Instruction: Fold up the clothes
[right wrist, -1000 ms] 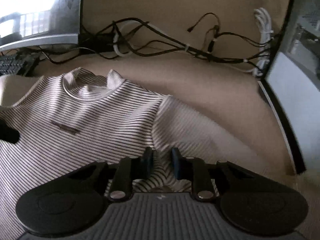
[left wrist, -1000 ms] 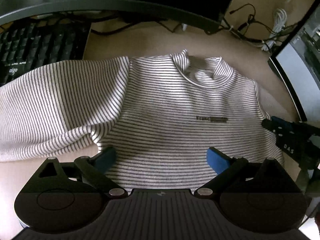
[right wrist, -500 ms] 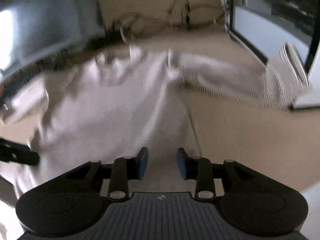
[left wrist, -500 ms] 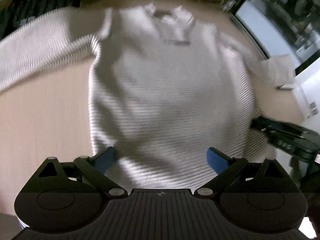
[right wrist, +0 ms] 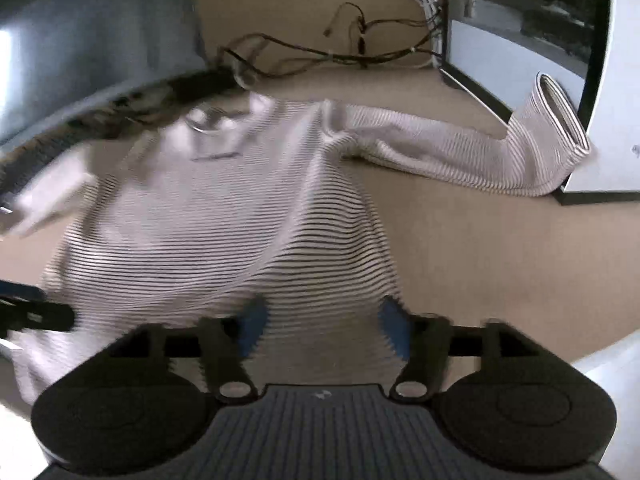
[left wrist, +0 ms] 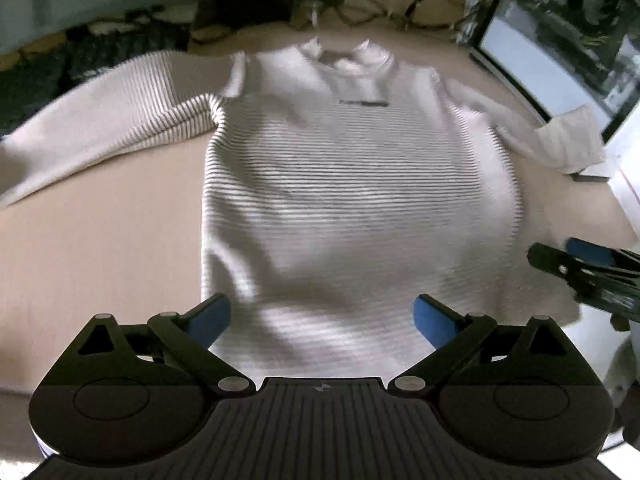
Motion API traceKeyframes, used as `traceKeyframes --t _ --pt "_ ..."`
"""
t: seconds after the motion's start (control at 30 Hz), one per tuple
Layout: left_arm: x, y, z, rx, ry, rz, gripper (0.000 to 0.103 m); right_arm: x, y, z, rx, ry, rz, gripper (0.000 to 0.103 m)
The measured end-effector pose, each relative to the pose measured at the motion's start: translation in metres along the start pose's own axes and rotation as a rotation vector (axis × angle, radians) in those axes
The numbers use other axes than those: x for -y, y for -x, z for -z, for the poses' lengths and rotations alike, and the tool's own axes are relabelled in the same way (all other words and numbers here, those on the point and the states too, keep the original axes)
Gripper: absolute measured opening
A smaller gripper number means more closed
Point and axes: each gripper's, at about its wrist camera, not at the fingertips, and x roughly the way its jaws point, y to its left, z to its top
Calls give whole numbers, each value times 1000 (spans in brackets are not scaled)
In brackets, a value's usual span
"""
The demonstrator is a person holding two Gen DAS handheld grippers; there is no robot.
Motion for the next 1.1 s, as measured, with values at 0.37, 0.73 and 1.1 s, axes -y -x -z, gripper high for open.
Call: traceKeyframes --t 0.37,0.73,1.1 --pt "75 134 108 260 119 -59 100 4 153 64 164 -169 -241 103" --pt "123 204 174 397 5 -308 102 -29 244 126 279 -66 -161 103" --pt "135 213 197 345 43 -306 102 -30 260 139 221 -6 -57 103"
